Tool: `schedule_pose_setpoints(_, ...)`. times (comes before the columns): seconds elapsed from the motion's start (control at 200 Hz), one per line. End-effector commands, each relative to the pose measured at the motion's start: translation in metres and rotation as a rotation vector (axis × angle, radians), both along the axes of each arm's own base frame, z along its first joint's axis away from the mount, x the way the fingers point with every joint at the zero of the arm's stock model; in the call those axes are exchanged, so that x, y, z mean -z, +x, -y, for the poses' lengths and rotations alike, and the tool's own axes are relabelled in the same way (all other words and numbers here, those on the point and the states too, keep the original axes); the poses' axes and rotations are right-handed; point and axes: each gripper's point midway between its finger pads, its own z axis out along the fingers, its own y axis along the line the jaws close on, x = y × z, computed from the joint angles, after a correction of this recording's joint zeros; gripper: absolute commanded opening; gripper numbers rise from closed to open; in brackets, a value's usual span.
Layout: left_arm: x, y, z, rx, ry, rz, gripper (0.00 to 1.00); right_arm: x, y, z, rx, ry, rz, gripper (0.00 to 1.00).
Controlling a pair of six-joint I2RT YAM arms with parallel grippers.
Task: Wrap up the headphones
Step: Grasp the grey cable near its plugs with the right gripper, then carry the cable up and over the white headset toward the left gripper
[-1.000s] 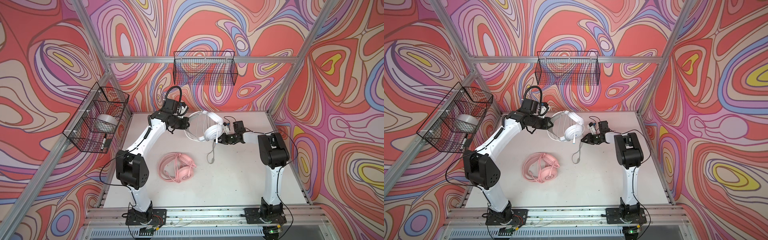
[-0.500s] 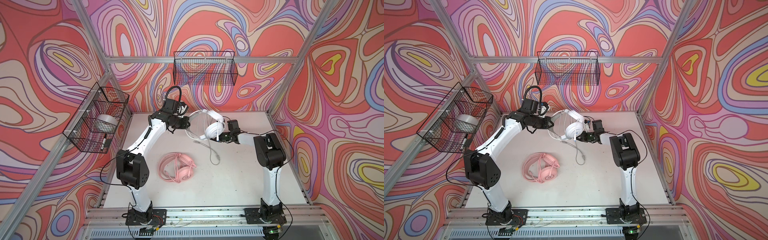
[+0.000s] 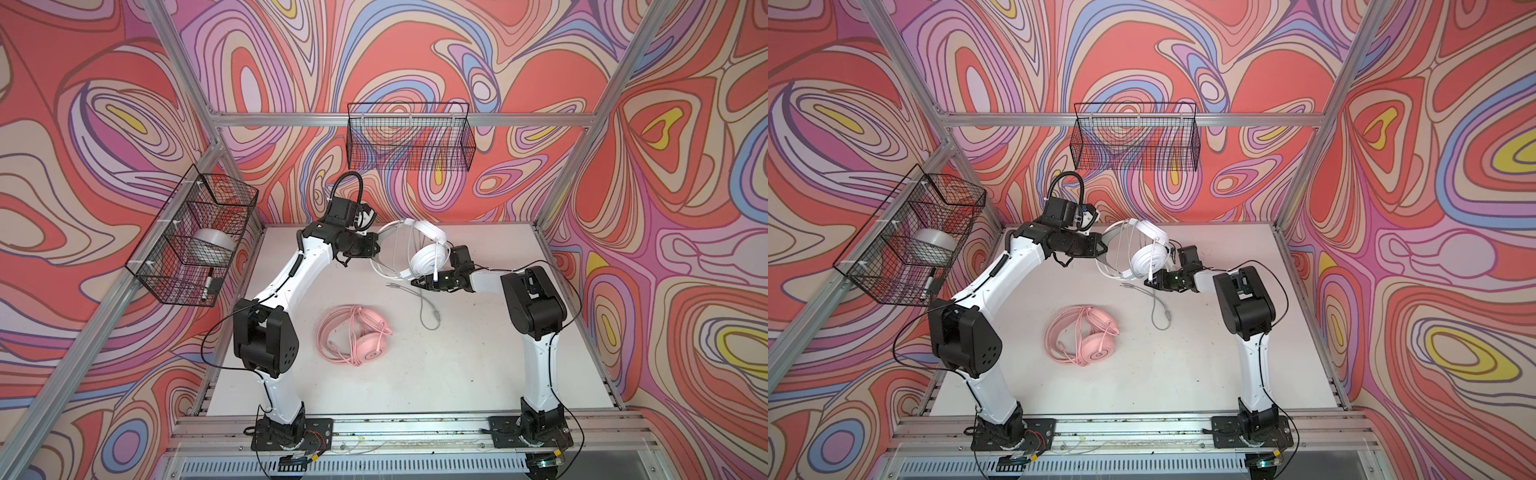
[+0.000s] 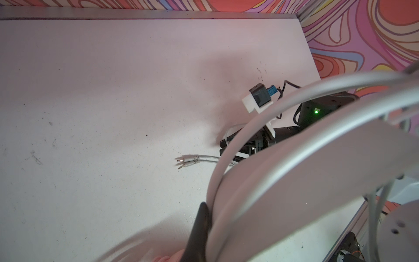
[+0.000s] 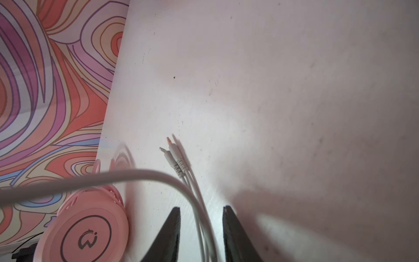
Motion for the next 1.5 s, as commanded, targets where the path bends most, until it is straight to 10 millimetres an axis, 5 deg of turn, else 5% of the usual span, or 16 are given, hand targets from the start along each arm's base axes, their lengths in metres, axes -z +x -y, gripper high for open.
schedule_pose_setpoints(0.0,-0.021,0.008,0.008,-0.008,-0.056,0.038,0.0,0.009,-0.009,-0.003,-0.014,-0.026,-0.016,0.34)
schedule_pose_setpoints(0.306,-0.019,0.023,-0.008,-0.119,-0.034,0.034,0.0,-0.004,-0.033,-0.006,-0.029,0.004,0.004,0.1)
schedule_pose_setpoints(0.511,-0.003,0.036,-0.039,-0.309,-0.028,-0.029,0.0,-0.023,-0.054,0.002,-0.013,-0.011,0.06,0.0)
schedule_pose_setpoints(1.307,0.052,0.04,-0.089,-0.588,0.222,-0.167,0.0,-0.094,-0.151,-0.043,-0.32,-0.251,0.328,0.0)
schedule_pose_setpoints(1.498,0.061,0.035,-0.09,-0.56,0.36,-0.179,0.0,-0.113,-0.154,-0.045,-0.4,-0.345,0.353,0.0)
